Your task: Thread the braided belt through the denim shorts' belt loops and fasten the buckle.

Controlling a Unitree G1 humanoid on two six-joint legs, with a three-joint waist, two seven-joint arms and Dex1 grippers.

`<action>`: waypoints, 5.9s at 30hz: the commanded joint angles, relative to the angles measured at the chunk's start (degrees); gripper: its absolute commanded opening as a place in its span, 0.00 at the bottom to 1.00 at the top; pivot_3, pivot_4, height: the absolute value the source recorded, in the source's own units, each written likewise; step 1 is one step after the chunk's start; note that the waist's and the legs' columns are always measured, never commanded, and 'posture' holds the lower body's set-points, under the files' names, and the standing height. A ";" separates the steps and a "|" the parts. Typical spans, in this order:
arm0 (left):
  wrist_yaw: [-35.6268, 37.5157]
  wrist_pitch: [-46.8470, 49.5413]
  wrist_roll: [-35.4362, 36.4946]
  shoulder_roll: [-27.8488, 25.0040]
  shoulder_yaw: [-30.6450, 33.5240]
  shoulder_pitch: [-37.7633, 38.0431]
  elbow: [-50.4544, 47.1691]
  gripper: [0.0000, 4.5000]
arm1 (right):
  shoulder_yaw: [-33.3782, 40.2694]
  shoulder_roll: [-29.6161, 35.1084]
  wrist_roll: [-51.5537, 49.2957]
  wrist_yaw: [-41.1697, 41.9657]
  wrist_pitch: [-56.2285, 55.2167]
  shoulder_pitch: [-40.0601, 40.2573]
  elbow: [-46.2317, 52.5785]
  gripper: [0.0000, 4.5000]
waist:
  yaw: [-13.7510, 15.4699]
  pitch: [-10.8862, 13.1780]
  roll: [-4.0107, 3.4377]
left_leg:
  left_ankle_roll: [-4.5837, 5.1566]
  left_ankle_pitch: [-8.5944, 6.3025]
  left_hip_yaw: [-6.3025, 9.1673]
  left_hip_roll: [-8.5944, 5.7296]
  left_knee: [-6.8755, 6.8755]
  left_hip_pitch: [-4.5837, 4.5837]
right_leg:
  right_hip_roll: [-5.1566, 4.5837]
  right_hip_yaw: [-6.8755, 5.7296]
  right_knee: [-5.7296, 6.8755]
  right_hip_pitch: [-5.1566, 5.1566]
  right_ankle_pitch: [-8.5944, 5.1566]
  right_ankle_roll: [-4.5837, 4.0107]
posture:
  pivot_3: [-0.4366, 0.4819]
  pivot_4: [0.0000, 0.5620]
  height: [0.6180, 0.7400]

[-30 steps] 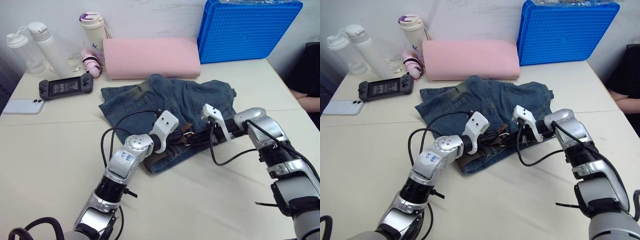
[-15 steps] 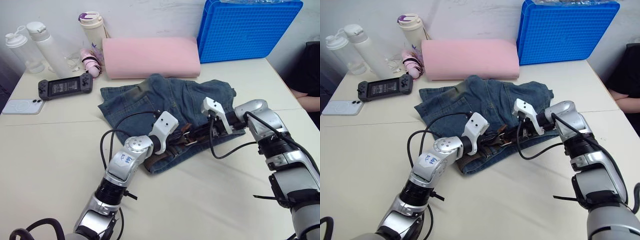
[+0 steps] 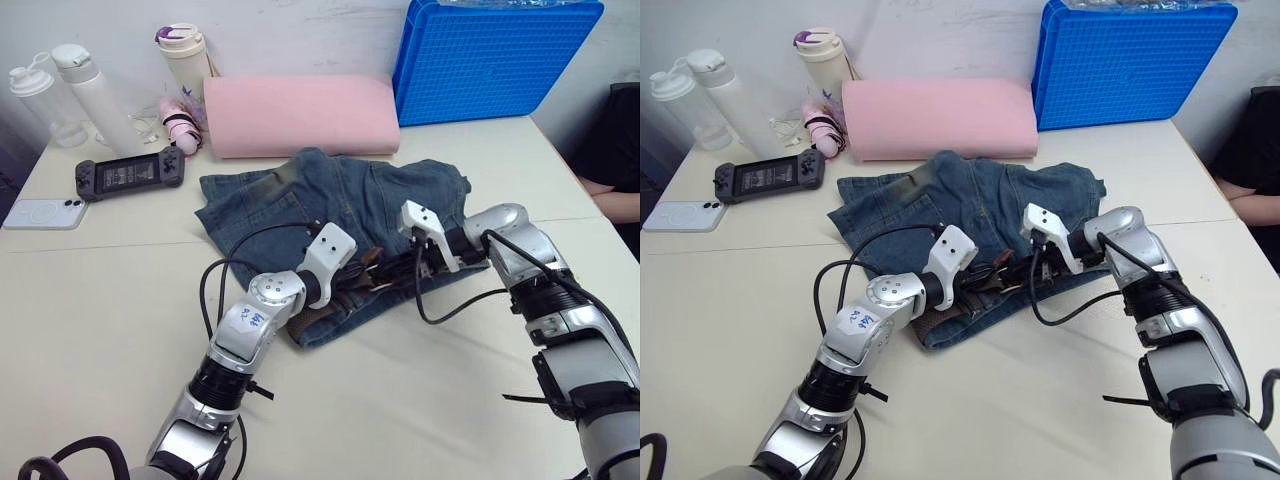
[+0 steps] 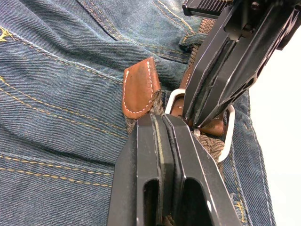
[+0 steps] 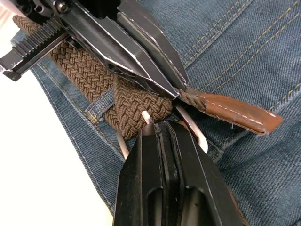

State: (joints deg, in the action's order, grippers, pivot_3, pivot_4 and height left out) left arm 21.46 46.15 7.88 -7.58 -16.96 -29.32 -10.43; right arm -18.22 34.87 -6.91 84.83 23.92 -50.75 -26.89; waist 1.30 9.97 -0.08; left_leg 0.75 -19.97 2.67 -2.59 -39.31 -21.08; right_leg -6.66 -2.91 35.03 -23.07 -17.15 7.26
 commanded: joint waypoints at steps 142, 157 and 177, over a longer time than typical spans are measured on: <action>39.66 -82.10 -5.63 -52.96 13.22 10.28 27.50 0.10 | 12.46 21.44 -14.70 -19.87 18.06 16.14 43.13 1.00 | -0.17 -0.50 -0.35 | 0.08 -0.67 1.44 -0.78 1.04 0.79 | 0.19 1.47 -0.32 -0.63 -0.07 -0.15 | 0.48 0.27 1.00; 47.66 -26.36 26.35 -58.82 29.92 16.44 13.50 1.00 | 13.80 19.48 -17.09 -18.71 17.60 15.46 44.15 1.00 | -1.32 -0.48 -0.33 | 0.18 -0.73 1.46 -0.78 0.99 0.75 | 0.16 1.56 -0.23 -0.65 -0.07 -0.15 | 0.48 0.27 1.00; -35.17 23.17 105.06 -44.09 30.65 7.05 14.51 1.00 | 13.67 16.71 -16.99 -21.81 13.68 15.55 48.27 1.00 | -1.34 -0.44 -0.26 | 0.03 -0.79 1.71 -0.85 0.47 0.82 | 0.16 2.09 0.42 -0.74 -0.07 -0.15 | 0.48 0.27 1.00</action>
State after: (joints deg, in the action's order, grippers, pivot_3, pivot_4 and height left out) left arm -7.72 70.45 108.31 -52.69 13.67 -22.69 4.09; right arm -6.20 51.75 -23.51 63.18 38.94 -34.57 19.19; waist -0.04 9.52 -0.34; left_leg 0.78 -20.77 4.39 -3.46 -38.86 -20.26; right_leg -6.50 -0.81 35.47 -23.81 -17.22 7.11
